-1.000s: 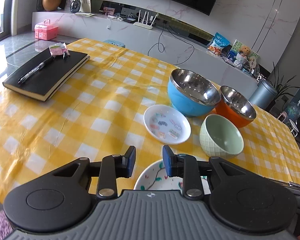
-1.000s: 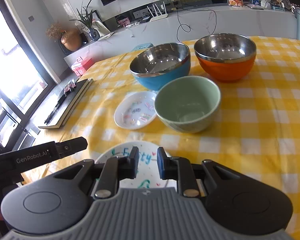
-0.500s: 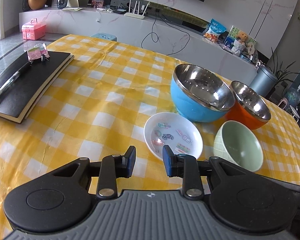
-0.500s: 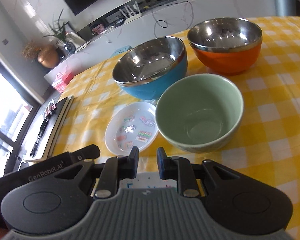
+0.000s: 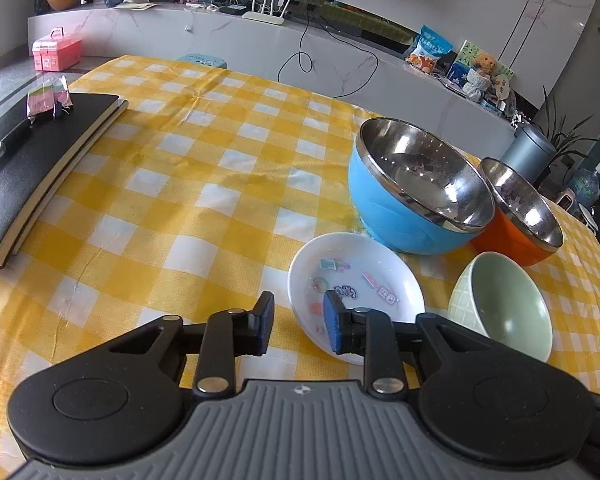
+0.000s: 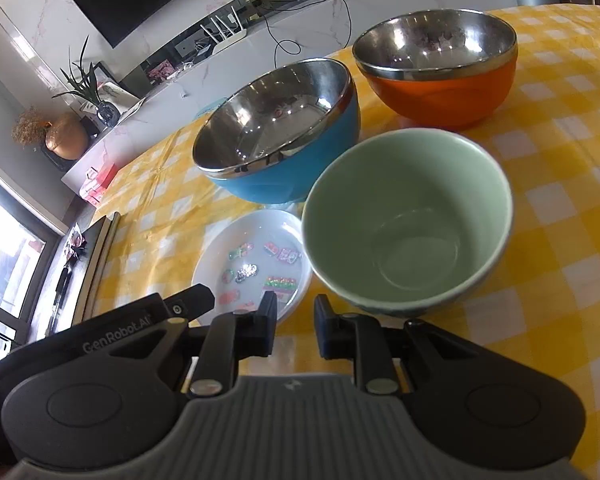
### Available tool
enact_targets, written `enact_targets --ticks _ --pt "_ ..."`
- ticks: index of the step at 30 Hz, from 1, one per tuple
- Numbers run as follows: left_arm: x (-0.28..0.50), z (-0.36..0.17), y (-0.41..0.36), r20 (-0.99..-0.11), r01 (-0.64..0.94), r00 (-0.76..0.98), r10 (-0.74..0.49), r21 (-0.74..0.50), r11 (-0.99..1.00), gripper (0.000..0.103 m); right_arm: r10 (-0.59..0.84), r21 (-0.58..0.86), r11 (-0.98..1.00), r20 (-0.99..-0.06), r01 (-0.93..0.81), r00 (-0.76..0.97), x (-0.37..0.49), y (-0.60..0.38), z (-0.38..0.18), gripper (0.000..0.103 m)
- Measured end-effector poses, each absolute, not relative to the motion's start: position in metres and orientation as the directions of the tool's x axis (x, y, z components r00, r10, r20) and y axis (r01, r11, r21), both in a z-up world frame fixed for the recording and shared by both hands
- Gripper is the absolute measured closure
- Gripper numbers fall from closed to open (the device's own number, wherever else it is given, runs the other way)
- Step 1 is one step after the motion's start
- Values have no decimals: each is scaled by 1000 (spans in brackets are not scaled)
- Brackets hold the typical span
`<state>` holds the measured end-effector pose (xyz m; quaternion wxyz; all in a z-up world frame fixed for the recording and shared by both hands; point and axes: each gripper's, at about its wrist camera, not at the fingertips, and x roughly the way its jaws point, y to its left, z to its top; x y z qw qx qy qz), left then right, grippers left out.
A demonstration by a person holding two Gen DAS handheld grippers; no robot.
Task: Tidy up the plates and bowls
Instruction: 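Move both open grippers to the rim of the small white sticker plate, then pinch the sticker plate rim with both grippers and lift it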
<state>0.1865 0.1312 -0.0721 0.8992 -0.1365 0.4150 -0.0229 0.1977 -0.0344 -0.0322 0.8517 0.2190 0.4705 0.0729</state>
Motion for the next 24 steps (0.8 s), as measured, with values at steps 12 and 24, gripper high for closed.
enact_targets --ticks 12,24 --pt "175 -68 134 -746 -99 649 -151 -280 955 97 330 443 893 -758 73 562 195 -33 -30 98" --pt "140 -37 139 -759 -198 632 -156 -353 914 97 397 487 873 -739 23 545 171 -43 2 99"
